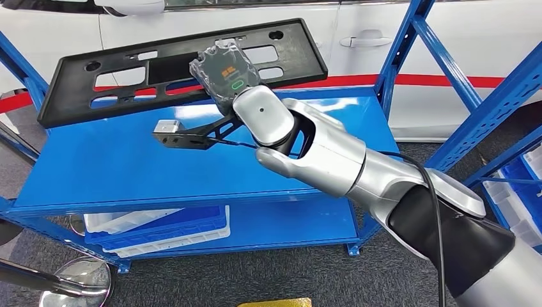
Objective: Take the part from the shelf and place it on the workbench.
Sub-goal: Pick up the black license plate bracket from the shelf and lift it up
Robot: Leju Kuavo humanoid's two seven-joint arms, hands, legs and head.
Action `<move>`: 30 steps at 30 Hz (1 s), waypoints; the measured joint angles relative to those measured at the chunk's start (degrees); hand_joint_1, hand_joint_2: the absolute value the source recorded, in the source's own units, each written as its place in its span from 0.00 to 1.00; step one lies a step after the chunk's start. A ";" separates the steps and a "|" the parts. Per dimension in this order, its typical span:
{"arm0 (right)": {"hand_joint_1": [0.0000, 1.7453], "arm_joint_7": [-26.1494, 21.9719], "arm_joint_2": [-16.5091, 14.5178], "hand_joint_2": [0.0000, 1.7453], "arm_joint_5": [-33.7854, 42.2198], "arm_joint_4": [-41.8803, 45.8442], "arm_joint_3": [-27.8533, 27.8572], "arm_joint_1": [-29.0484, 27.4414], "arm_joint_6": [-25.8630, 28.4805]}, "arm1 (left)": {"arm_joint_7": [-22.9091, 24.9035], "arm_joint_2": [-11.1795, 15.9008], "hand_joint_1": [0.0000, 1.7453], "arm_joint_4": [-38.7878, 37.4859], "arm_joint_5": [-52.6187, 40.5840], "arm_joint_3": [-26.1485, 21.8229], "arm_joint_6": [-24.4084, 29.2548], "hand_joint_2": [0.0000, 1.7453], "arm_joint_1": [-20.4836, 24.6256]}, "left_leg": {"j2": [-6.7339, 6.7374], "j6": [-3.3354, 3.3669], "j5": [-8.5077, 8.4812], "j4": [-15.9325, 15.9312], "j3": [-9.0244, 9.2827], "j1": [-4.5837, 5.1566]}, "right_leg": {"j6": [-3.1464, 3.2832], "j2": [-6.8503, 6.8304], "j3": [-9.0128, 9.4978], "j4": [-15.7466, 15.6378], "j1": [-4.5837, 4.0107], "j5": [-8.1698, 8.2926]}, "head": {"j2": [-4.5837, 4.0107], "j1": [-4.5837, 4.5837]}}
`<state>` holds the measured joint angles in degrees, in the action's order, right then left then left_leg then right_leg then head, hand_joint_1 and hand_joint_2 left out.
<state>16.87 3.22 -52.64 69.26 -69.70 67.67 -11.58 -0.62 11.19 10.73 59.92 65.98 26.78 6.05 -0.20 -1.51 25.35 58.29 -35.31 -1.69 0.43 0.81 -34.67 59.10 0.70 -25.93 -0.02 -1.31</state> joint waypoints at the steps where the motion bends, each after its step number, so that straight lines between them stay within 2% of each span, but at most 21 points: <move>1: 1.00 0.03 0.10 1.00 0.32 0.66 -0.01 0.69 -0.77 | 0.02 -0.01 0.00 0.00 0.10 -0.02 -0.08 1.00 0.00 | 0.00 0.00 0.00 0.00 0.00 0.00 | 0.00 0.00 0.00 0.00 0.00 0.00 | 0.00 0.00; 6: 1.00 0.30 0.55 1.00 3.31 4.09 -0.02 3.13 -2.82 | 0.12 -0.04 0.00 0.00 0.72 -0.27 -0.68 1.00 0.00 | 0.00 0.00 0.00 -0.02 0.00 -0.01 | -0.01 0.00 -0.01 0.00 0.00 -0.01 | 0.00 0.00; 13: 1.00 -0.65 1.60 1.00 9.50 7.77 -0.03 2.62 -2.45 | -0.72 -0.23 0.00 0.00 0.85 -1.11 -1.76 1.00 -0.02 | 0.00 0.00 0.00 -0.03 0.01 -0.01 | -0.01 0.00 -0.01 0.00 0.00 -0.01 | 0.00 0.00; 25: 1.00 -0.40 3.82 1.00 7.09 11.30 -0.87 2.58 -1.74 | -0.34 -0.24 0.00 0.00 1.34 -1.92 -3.15 1.00 -0.03 | -0.01 0.01 0.01 -0.02 0.00 0.00 | -0.01 -0.01 0.00 -0.01 0.01 -0.01 | 0.00 0.00; 30: 1.00 -0.10 4.12 1.00 6.45 11.83 -0.90 2.57 -1.49 | -0.50 -0.19 0.00 0.00 1.26 -2.19 -3.11 1.00 -0.03 | -0.01 0.21 0.13 0.13 -0.02 0.12 | -0.08 0.00 0.02 -0.07 0.25 -0.01 | 0.00 0.02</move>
<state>16.77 7.34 -46.19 81.09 -70.60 70.24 -13.07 -1.12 11.00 10.73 61.17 63.79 23.67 6.03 -0.21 -1.29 25.49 58.42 -35.32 -1.58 0.36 0.81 -34.65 59.02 0.96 -25.93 -0.02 -1.30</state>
